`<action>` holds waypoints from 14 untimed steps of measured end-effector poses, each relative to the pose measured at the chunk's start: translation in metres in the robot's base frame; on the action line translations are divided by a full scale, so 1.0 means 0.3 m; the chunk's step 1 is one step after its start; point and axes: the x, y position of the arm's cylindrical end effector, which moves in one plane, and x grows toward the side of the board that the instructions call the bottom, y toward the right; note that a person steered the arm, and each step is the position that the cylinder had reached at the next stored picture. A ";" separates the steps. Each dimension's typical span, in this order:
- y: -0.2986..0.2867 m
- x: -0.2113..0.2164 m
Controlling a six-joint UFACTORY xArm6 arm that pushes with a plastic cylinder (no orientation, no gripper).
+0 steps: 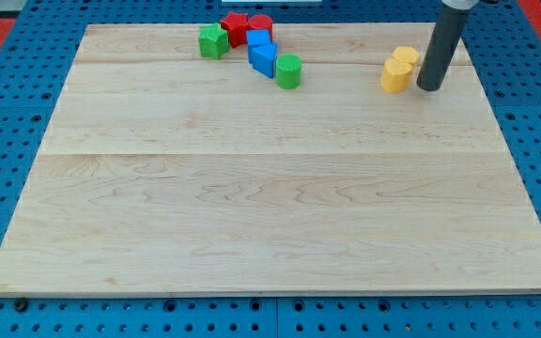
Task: Move your arm to the bottom left of the green circle
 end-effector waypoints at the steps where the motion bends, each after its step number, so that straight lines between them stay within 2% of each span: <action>1: 0.028 -0.093; 2: 0.008 -0.168; 3: 0.072 -0.001; 4: 0.029 0.195; 5: -0.137 0.164; 6: -0.196 0.059; 8: -0.110 0.036; 10: -0.060 -0.062; 11: -0.059 -0.035; 12: -0.191 0.133; 13: -0.472 0.085; 14: -0.550 0.022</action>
